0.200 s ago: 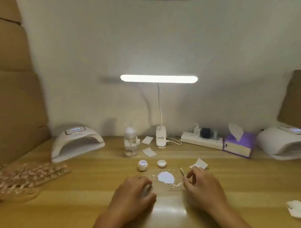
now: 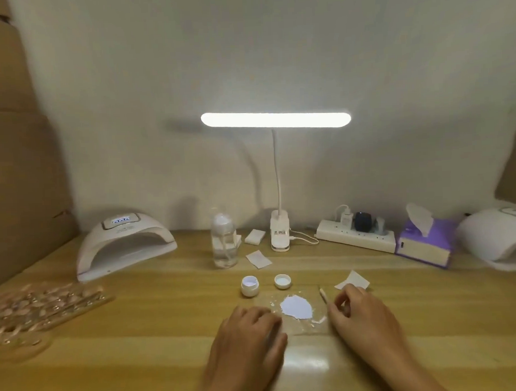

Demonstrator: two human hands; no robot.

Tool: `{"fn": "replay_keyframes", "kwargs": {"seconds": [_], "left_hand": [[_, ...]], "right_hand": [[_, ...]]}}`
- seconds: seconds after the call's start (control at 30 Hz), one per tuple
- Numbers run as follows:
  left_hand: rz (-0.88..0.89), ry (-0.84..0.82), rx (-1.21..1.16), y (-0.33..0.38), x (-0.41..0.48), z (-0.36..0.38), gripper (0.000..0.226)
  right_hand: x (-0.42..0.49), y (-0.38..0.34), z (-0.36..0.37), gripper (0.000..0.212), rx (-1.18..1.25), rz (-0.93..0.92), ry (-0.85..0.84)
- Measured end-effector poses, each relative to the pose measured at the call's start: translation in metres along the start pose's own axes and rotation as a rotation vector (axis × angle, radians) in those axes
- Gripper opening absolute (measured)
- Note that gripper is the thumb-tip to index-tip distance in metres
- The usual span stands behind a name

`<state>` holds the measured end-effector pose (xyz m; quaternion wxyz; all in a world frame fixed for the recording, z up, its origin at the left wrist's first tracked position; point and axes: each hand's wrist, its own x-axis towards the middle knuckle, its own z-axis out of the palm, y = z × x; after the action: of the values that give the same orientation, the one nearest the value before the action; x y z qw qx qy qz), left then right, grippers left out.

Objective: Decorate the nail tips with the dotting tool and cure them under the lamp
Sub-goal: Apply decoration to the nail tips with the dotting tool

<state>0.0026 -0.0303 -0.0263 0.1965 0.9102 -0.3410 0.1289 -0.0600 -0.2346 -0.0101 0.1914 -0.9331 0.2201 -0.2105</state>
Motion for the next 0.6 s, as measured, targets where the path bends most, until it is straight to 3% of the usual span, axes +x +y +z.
{"fn": "replay_keyframes", "kwargs": {"seconds": [0.2, 0.37, 0.6], "left_hand": [[0.018, -0.001, 0.005, -0.004, -0.001, 0.002, 0.049], [0.014, 0.036, -0.065, -0.006, -0.005, 0.0, 0.037], [-0.192, 0.142, -0.028, -0.015, -0.007, -0.023, 0.025]], "right_hand": [[-0.001, 0.005, 0.003, 0.017, -0.058, -0.023, 0.007], [0.0, 0.006, 0.0, 0.018, 0.113, 0.023, 0.057], [-0.002, 0.014, -0.002, 0.009, 0.316, 0.021, 0.184]]}}
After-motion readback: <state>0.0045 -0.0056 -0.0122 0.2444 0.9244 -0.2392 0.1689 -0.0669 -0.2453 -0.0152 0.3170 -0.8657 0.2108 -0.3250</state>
